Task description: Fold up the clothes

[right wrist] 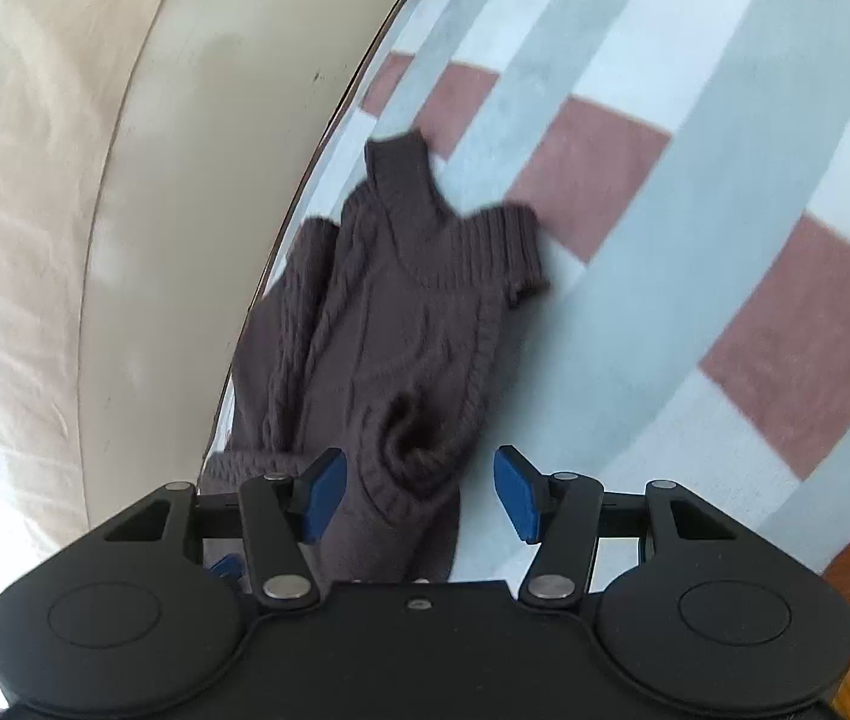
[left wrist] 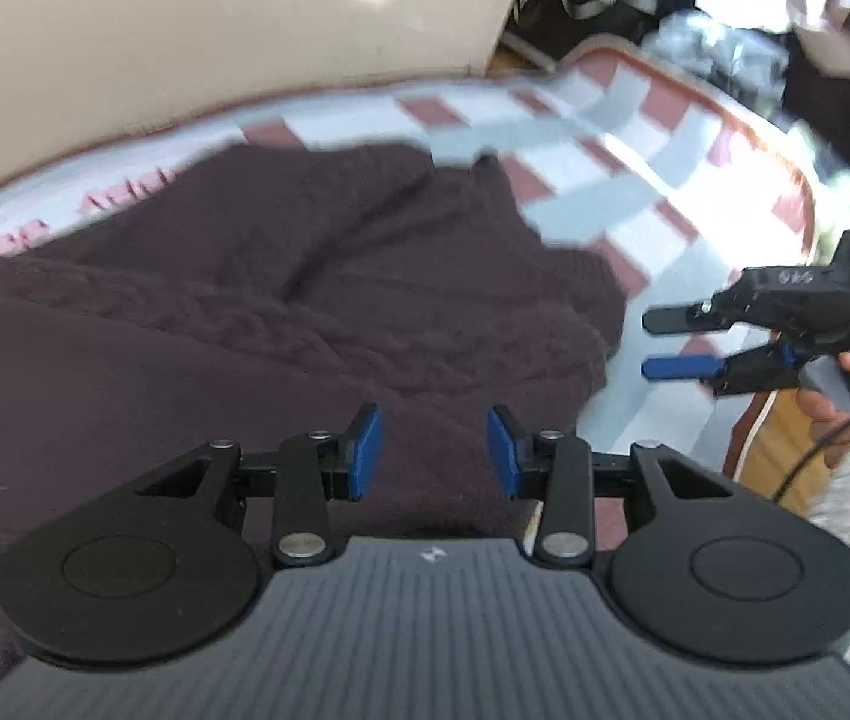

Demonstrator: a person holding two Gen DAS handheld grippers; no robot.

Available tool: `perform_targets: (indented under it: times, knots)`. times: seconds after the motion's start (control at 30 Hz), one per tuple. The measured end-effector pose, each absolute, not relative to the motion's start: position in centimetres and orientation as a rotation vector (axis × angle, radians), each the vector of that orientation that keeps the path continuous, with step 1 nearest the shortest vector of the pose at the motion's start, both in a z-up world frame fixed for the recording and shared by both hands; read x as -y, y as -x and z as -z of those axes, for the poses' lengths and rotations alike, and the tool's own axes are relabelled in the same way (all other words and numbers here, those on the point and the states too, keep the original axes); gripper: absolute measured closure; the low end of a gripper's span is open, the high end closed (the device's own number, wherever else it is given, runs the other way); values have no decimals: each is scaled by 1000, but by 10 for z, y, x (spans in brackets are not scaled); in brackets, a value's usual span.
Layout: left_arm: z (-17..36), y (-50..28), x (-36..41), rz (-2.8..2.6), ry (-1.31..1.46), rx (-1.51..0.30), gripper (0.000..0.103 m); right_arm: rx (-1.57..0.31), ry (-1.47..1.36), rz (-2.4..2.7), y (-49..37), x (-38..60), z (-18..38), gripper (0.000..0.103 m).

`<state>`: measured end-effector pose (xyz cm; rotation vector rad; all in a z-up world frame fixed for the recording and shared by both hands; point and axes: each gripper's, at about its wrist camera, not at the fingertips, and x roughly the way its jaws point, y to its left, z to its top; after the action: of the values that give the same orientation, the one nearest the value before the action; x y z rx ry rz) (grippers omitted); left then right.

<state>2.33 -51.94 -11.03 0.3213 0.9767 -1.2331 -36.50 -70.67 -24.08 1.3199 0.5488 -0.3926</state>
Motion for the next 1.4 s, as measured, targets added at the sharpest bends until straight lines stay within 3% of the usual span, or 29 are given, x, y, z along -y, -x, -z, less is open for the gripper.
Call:
perform_targets:
  times: [0.33,0.4,0.43,0.5,0.53,0.77,0.87,0.97,1.07,1.27,1.4]
  knots:
    - [156,-37,512,1187,-243,-1124,65,-402,-1106,613,330,708,255,41]
    - [157,-38,510,1188,-231,-1118,65,-352,-1090,599,321,698,260,45]
    - [158,-38,509,1189,-224,-1112,65,-333,-1087,594,316,691,263,51]
    - [160,-38,506,1195,-199,-1102,65,-344,-1038,563,301,682,263,88]
    - [160,-38,505,1195,-191,-1104,65,-363,-1000,540,293,680,261,91]
    - [122,-54,471,1136,-162,-1080,63,-361,-627,283,241,660,159,92]
    - [109,-74,431,1139,22,-1062,62,-484,-374,167,194,620,112,92]
    - [113,-95,396,1040,118,-1076,62,-596,-318,21,140,578,86,92]
    - [121,-110,365,949,159,-1088,62,-770,-200,-89,87,521,99,93]
    - [129,-112,338,865,121,-1073,62,-1015,115,-200,61,449,184,91]
    - [131,-112,337,897,108,-1047,62,-1023,131,-191,61,442,186,91]
